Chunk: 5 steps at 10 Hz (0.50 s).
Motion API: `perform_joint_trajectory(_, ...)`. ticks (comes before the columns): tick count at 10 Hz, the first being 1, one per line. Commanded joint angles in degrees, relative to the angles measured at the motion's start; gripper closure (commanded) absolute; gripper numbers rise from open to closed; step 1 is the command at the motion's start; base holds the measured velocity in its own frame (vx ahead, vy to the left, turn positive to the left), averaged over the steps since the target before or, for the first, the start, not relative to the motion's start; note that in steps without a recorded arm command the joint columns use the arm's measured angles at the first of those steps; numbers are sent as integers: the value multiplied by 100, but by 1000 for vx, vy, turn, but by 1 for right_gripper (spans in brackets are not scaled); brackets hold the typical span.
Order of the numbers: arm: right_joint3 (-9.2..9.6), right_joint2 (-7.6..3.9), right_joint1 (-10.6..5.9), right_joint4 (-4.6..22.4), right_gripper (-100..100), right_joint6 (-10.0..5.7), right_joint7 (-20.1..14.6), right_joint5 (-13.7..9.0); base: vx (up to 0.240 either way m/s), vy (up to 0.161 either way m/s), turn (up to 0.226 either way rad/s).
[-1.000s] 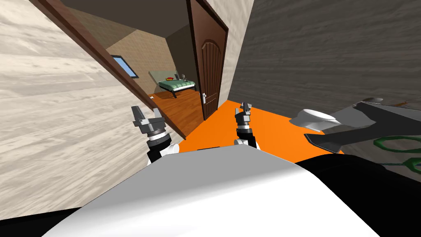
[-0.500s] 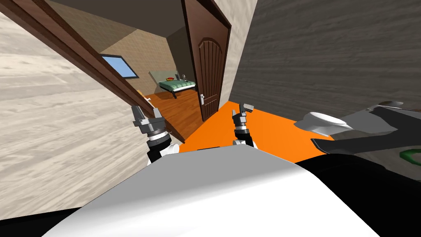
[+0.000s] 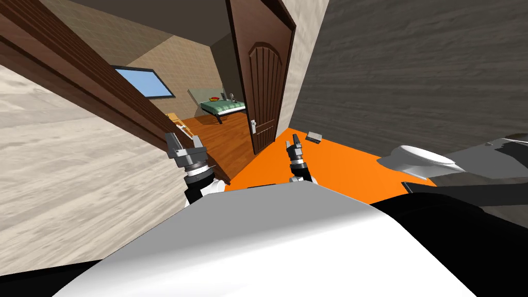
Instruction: Push the door open
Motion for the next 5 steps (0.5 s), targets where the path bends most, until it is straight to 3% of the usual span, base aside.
perform_joint_trajectory(1,126,-16,-12,146,-100,-16,-68,117,197,-92,47)
perform_joint_trajectory(5,453,-98,-30,514,-100,-27,-292,432,209,-79,53)
